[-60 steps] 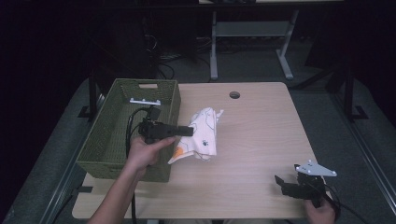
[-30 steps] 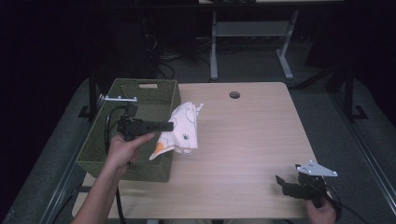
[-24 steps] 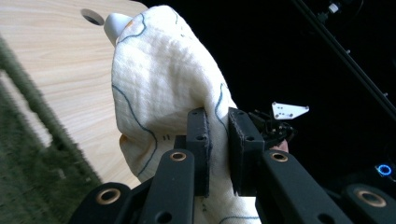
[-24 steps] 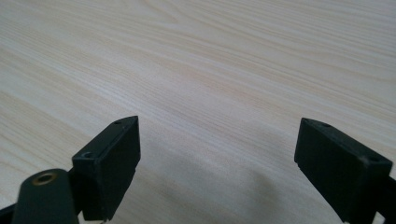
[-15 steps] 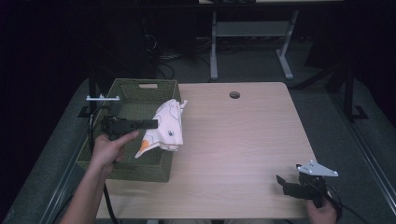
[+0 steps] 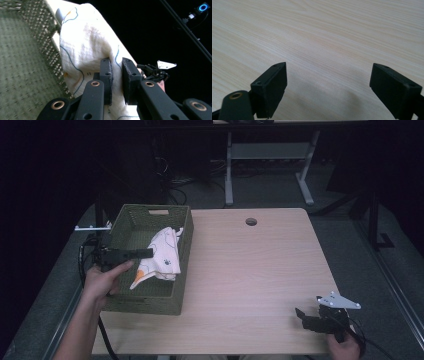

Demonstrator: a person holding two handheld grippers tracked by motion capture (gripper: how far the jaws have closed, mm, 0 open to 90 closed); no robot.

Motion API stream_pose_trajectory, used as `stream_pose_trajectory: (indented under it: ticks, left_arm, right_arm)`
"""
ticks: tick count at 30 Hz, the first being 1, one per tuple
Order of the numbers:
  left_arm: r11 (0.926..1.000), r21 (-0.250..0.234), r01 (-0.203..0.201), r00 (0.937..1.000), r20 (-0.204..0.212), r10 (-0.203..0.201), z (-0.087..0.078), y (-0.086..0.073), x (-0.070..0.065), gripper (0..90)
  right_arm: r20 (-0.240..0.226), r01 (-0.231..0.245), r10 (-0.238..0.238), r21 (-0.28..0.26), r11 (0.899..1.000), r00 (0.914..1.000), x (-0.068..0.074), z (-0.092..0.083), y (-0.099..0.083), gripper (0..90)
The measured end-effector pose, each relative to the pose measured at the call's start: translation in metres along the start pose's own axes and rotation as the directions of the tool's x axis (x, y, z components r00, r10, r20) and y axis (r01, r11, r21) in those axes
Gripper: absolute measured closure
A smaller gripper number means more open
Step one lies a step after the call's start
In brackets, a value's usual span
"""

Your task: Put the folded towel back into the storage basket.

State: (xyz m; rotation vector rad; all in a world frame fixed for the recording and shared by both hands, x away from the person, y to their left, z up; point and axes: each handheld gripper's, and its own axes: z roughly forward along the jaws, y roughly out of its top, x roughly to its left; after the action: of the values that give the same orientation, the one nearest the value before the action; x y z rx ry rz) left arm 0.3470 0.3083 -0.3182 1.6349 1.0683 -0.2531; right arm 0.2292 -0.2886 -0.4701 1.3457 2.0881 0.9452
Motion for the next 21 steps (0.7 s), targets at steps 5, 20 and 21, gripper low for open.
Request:
stream_pose_trajectory:
  ticks: [5, 20, 21]
  left_arm:
    - [1.0, 0.008, 0.001, 0.9997, -0.023, -0.001, -0.008, -0.002, 0.006, 80.5]
    - [0.9989, 0.041, 0.024, 0.9962, -0.085, -0.02, -0.021, 0.003, 0.041, 80.0]
    - [0.9989, 0.041, 0.024, 0.9962, -0.085, -0.02, -0.021, 0.003, 0.041, 79.9]
  right_arm:
    - [0.0, -0.002, 0.002, 0.0, 1.0, 1.0, 0.0, 0.0, 0.0, 13.9]
    - [0.011, -0.017, 0.017, 0.014, 1.0, 0.9998, -0.001, 0.004, -0.001, 13.9]
    - [0.011, -0.017, 0.017, 0.014, 1.0, 0.9998, -0.001, 0.004, -0.001, 13.9]
